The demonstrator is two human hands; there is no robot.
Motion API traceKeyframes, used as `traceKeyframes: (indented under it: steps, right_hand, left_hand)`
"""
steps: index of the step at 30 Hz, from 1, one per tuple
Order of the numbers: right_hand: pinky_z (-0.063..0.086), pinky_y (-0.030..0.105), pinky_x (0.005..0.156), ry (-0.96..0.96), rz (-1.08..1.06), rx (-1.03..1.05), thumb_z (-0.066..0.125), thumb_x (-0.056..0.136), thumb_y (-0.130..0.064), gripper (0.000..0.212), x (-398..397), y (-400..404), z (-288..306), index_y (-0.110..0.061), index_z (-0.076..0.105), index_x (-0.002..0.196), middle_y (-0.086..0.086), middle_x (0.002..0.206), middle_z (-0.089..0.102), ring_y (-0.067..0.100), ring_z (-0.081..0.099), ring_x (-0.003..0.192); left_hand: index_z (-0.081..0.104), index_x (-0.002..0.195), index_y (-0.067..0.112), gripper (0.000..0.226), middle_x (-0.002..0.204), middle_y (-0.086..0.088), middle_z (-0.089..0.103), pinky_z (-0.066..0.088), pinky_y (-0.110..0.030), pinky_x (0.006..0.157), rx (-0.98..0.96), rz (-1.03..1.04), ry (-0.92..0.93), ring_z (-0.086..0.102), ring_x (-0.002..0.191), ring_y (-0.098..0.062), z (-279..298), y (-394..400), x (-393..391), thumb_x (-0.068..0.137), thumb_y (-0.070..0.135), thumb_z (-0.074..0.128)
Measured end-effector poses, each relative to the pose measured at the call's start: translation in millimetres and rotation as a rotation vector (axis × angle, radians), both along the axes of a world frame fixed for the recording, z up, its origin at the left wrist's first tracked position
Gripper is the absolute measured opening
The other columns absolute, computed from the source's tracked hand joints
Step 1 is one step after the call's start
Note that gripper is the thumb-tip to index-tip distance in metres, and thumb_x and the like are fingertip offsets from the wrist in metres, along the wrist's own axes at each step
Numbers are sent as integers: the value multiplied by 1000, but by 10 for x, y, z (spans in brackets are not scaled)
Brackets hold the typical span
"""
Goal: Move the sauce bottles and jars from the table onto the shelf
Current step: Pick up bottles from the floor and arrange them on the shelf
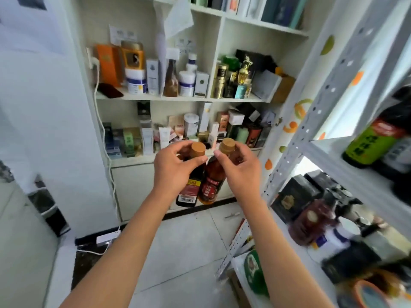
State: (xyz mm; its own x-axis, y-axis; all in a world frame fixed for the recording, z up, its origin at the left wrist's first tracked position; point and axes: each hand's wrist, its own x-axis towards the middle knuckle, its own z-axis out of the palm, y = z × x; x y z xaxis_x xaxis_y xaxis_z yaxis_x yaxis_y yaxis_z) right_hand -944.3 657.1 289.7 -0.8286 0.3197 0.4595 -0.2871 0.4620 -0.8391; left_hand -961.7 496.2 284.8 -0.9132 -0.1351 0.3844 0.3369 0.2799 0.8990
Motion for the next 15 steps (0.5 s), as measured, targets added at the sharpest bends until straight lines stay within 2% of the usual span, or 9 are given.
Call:
traceKeyframes:
  steps: [2, 5, 8, 10, 12, 14, 15]
  right_hand:
    - [58, 40, 77, 43, -60, -28, 77, 79, -46, 31, 144, 15, 191, -32, 70, 105, -7, 87, 72, 11, 67, 82]
    - [53, 39, 66, 131, -171, -50, 79, 80, -41, 26, 399, 82, 397, -31, 70, 102, -3, 74, 66, 10, 57, 66]
    - [47, 36, 60, 179, -273, -44, 78, 80, -40, 25, 669, 200, 520, -29, 71, 101, -2, 65, 57, 9, 49, 60]
    - [45, 38, 58, 184, -331, -35, 78, 80, -41, 24, 854, 318, 601, -29, 70, 100, 2, 64, 55, 15, 48, 59]
    - [47, 43, 59, 183, -376, -14, 78, 81, -43, 23, 1033, 444, 694, -30, 70, 98, 12, 66, 57, 26, 50, 60]
    - [47, 44, 59, 221, -416, 18, 78, 81, -42, 24, 1225, 588, 815, -29, 70, 99, 14, 68, 58, 26, 51, 60]
    - [49, 45, 60, 242, -439, 32, 78, 81, -41, 24, 1334, 668, 880, -28, 70, 99, 15, 70, 61, 26, 53, 61]
  left_hand:
    - [70, 108, 34, 45, 95, 24, 68, 54, -24, 87, 8, -44, 75, 63, 93, 7, 198, 47, 83, 66, 36, 86]
    - [71, 106, 36, 40, 99, 19, 71, 56, -33, 88, 20, -176, 145, 66, 95, 0, 455, 144, 188, 68, 39, 84]
    - [71, 100, 39, 31, 94, 19, 72, 56, -32, 86, 33, -296, 192, 66, 90, 2, 664, 293, 315, 71, 37, 83]
    - [69, 96, 43, 27, 90, 22, 71, 55, -26, 83, 49, -380, 211, 66, 87, 4, 780, 429, 427, 73, 35, 82]
    - [65, 89, 47, 28, 84, 30, 69, 52, -15, 78, 80, -438, 211, 65, 83, 8, 862, 579, 534, 73, 30, 82]
    - [64, 86, 46, 31, 79, 34, 67, 49, -7, 73, 111, -499, 214, 64, 81, 10, 968, 757, 669, 73, 26, 83]
    - [66, 87, 43, 30, 80, 31, 68, 50, -8, 73, 120, -538, 220, 65, 80, 8, 1030, 857, 745, 72, 25, 84]
